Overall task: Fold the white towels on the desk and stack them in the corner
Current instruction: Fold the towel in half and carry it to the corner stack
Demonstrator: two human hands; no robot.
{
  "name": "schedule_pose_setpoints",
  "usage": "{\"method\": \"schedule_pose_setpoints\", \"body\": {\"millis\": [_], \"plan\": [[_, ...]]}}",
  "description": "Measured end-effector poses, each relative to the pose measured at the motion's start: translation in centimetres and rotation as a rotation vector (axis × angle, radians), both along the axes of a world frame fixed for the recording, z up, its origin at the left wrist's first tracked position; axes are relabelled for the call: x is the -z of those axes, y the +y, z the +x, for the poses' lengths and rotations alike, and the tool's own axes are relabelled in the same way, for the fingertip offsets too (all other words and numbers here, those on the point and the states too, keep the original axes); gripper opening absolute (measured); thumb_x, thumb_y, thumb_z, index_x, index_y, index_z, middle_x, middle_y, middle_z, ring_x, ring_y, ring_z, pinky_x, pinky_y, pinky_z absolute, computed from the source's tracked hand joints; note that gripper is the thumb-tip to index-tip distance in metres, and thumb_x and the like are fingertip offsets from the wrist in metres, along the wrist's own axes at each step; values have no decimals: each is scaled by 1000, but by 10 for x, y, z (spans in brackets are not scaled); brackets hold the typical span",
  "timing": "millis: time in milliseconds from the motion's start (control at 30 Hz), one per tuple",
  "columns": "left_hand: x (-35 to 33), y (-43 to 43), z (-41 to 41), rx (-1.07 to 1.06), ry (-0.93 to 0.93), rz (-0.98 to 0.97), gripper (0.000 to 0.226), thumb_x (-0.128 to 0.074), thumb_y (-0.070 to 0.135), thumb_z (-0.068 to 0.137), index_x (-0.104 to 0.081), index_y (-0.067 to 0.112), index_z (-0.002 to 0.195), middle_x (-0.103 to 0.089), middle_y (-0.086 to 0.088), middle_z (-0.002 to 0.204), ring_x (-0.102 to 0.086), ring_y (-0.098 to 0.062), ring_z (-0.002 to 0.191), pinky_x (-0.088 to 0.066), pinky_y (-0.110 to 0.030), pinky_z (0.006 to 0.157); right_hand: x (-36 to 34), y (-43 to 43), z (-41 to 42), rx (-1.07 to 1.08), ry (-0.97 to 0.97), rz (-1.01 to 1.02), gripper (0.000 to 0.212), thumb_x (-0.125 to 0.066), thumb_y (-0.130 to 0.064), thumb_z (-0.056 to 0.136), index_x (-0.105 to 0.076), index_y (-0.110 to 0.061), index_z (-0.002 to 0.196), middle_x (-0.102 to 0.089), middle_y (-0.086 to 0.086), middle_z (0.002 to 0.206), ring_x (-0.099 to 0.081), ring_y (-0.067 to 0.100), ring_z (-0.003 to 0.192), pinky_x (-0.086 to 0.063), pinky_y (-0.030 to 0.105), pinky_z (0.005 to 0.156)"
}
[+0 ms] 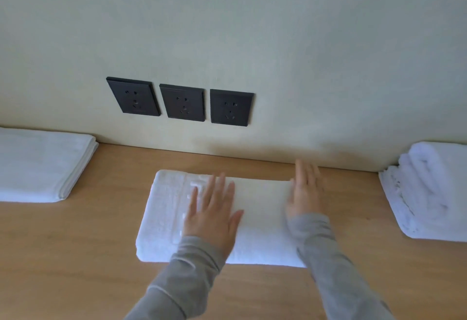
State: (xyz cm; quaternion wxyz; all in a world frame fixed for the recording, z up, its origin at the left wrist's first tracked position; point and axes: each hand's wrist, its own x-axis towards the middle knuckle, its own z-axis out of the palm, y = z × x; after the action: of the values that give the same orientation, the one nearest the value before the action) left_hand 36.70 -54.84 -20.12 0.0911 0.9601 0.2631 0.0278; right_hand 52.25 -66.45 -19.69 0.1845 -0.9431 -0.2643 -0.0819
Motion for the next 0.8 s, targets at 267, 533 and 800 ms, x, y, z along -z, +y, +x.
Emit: {"method": "schedule_pose_setpoints", "body": {"millis": [267, 533, 800], "plan": [[35, -1, 12, -74, 96, -11, 59, 4, 43, 92, 12, 23, 147, 20, 5, 154, 22, -14, 141, 21, -37, 109, 26, 23, -64, -306, -63, -247, 50, -30, -26, 88, -64, -6, 117, -62, 7, 125, -56, 22, 119, -44, 52, 96], [32, 41, -23, -93, 115, 51, 66, 7, 61, 86, 27, 28, 139, 26, 13, 151, 19, -8, 142, 11, -36, 114, 37, -8, -35, -399, 56, -464, 68, 10, -53, 89, 10, -18, 147, 18, -9, 153, 19, 7, 141, 15, 37, 114], [38, 72, -49, -104, 131, -78, 69, 12, 67, 80, 32, 33, 136, 31, 15, 149, 27, -4, 136, 6, -37, 118, 46, -29, -19, -369, 138, -415, 72, 14, -56, 86, 11, -19, 147, 18, -8, 154, 21, 6, 141, 12, 31, 116]]}}
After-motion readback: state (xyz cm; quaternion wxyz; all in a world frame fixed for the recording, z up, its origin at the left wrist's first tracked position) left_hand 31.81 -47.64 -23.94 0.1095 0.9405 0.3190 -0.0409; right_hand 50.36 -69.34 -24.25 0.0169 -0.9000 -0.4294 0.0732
